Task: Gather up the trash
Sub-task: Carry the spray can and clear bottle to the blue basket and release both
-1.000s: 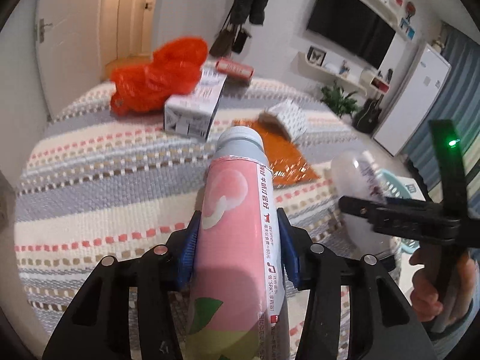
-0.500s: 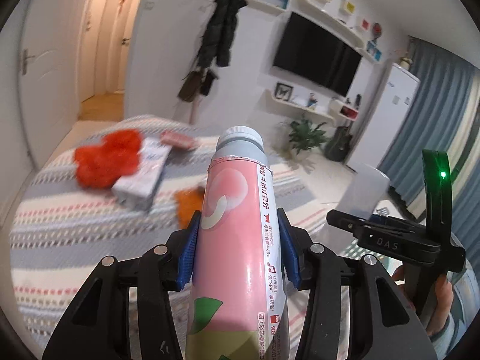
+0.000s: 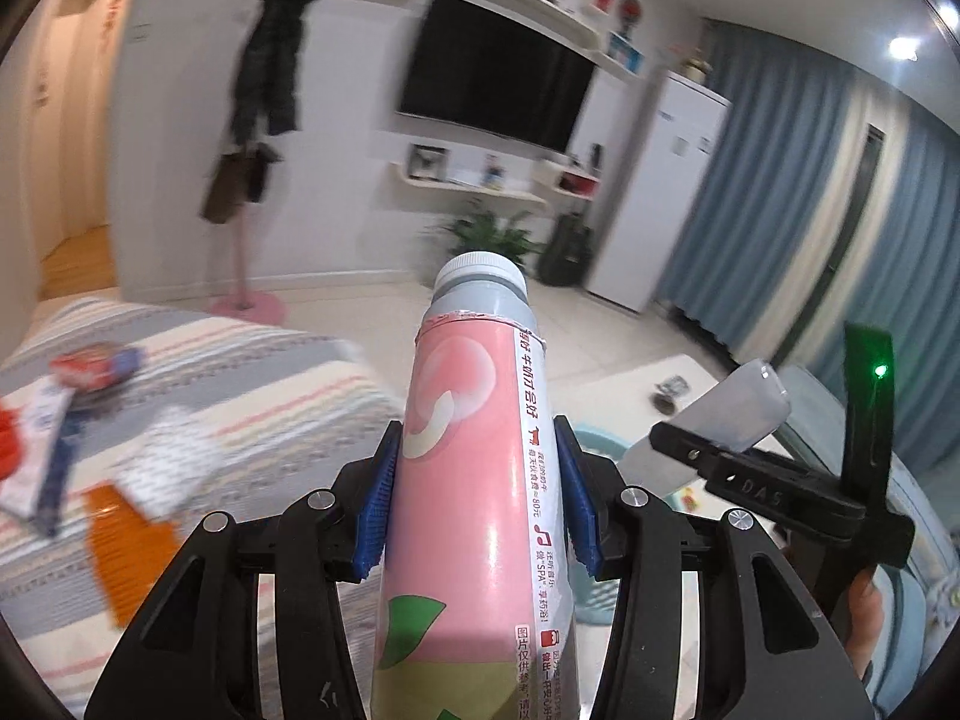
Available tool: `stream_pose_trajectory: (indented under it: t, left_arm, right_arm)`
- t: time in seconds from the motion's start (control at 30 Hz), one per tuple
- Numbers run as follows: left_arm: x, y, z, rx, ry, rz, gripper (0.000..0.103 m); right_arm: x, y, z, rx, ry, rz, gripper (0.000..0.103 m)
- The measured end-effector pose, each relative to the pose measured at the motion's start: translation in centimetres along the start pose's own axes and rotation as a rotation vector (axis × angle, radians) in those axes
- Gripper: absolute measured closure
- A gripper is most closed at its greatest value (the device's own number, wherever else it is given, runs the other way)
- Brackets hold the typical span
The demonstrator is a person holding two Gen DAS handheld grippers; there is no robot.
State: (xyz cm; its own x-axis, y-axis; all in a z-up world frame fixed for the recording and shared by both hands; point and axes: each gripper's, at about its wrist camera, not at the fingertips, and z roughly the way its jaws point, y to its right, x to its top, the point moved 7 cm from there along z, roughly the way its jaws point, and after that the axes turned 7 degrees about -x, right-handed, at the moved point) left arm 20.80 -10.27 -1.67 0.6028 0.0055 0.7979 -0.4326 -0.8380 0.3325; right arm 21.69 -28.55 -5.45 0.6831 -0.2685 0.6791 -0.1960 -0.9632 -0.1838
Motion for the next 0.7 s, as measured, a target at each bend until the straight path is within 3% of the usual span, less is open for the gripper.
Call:
stream_pose_trajectory:
  t: [0.17,0.37,0.5,0.63,0.7]
  left_arm:
    - [-1.6,3.2,6.4,-0.084,-0.088,0.004,0.057]
    - [-5.2,4.5,12.5,-0.122,-0.212,-0.021,0.057]
    - [-7.1,4.7,14.8,-0.121,-0.267,-0.027,0.057]
    - [-8.1,4.8,16.3,-0.110,-0.304,-0.023,0.056]
    - [-7.9,5.0,16.7,-0.117,-0.298,-0.029,0.050]
  right_arm:
    - [-1.4,5.2,2.5,-0.079,-0.060,0.063,0.050]
    - [-5.4,8.4,6.4,-0.136,-0.202,0.088,0.050]
    - [-7.5,9.2,8.1,-0.148,-0.279,0.085,0.049]
    - [-8.3,9.7,8.7,-0.140,-0.299,0.095,0.049]
    - [-8.5,9.9,8.7,-0.143,-0.304,0.101,0.049]
